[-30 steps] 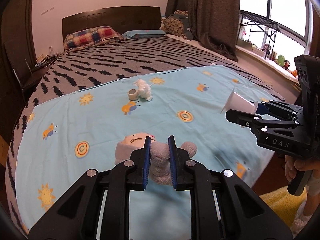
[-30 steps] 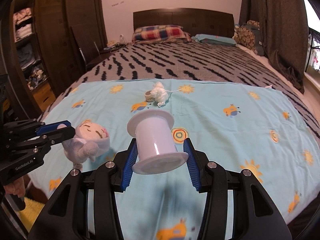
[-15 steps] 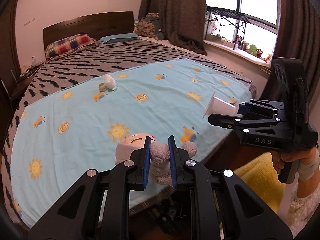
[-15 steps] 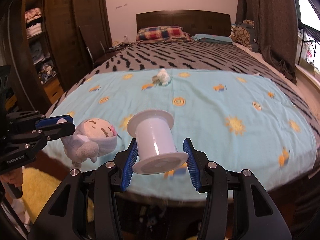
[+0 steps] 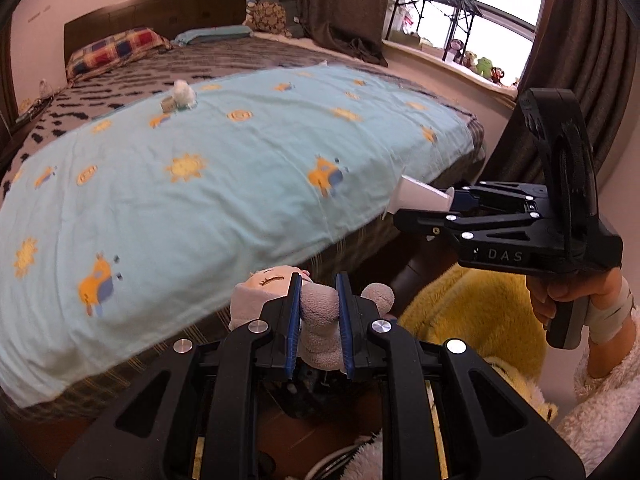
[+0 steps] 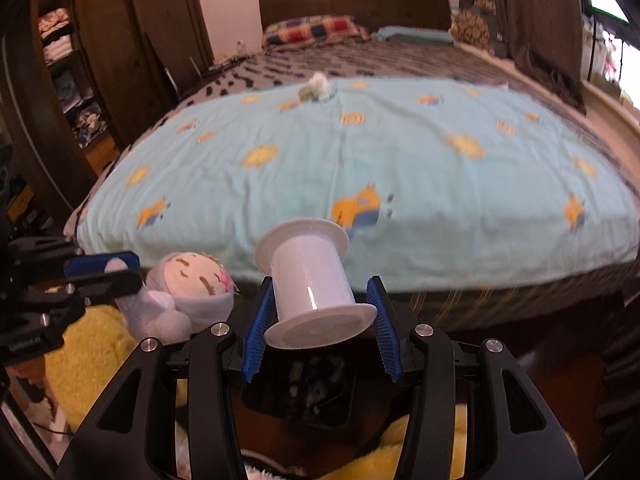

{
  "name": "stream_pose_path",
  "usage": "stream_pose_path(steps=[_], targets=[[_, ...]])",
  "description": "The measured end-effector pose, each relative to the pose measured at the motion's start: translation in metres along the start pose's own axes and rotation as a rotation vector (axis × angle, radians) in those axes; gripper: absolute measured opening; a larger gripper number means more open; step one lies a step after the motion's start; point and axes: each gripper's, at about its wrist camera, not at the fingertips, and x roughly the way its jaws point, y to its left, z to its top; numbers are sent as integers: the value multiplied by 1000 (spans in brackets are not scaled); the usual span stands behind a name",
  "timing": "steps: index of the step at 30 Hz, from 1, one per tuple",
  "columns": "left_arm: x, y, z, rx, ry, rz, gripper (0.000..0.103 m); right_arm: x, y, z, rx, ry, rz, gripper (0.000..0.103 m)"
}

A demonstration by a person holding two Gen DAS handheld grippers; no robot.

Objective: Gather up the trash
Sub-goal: 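Carry the plush doll and white spool off the bed down to the bin, then open both tools over the bin and lift back toward the bed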

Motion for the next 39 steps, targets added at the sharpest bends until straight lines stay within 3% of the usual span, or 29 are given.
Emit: stream_pose_path(steps=[11, 18, 27, 36, 38, 39], targets=[[66, 12, -43, -57, 151, -27, 16, 63, 1, -39, 49, 208, 45, 48], [111, 24, -65, -106, 271, -40, 16, 102, -7, -60, 111, 324, 14, 48], [149, 28, -83, -146, 358, -48, 16, 127, -5, -72, 129, 374, 0, 48], [160, 30, -79, -143, 382, -43, 17, 135, -11, -66, 146, 383, 8, 49], [159, 29, -80, -146, 377, -40, 21, 134, -12, -61, 159, 375, 18, 62], [158, 31, -80, -150, 371, -42, 24, 132, -13, -59, 162, 368, 18, 64]])
